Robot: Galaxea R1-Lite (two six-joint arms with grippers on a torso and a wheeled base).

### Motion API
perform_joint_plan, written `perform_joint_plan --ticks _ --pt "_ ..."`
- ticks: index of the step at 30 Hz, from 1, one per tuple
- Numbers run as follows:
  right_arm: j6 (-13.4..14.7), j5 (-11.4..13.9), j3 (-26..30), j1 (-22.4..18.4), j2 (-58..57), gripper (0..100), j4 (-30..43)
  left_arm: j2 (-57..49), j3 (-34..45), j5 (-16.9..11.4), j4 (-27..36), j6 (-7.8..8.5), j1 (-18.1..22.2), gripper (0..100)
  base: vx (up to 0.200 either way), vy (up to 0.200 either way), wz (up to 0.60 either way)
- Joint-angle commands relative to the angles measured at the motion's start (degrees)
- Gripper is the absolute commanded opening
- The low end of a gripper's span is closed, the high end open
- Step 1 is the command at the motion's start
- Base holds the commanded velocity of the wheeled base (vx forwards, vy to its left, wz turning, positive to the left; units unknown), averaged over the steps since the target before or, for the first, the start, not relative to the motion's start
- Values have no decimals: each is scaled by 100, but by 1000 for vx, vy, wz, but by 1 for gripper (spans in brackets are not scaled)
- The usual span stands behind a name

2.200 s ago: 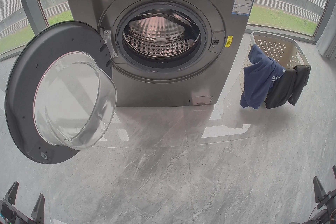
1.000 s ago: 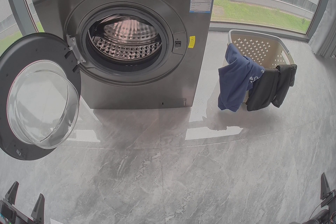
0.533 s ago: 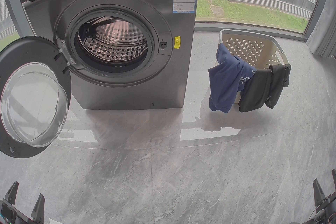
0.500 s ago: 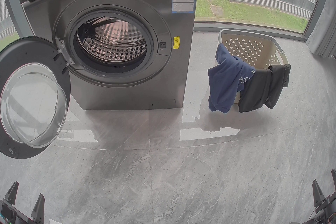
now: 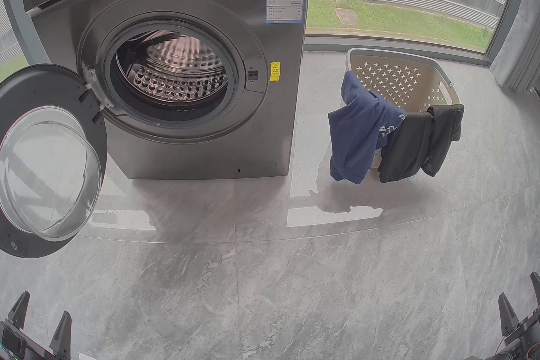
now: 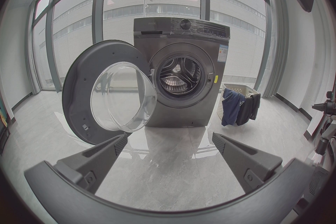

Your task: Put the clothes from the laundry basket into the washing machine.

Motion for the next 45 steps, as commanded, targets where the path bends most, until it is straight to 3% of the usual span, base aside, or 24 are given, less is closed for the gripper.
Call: perform_joint_plan --ticks 1,16,25,40,45 --pt "0 2 101 3 -57 100 -4 -42 84 2 -1 -17 1 100 0 -200 0" --pt "0 2 101 3 -66 100 -4 -42 84 11 -1 -25 1 100 0 -200 0" --pt "0 2 101 3 -57 100 -4 -42 84 11 -1 -25 1 100 0 0 0" --pt "0 2 101 3 -57 100 -4 -42 84 11 -1 -25 1 100 0 -200 0" --pt "0 2 101 3 -57 100 -4 -42 84 20 -1 -25 1 100 0 0 0"
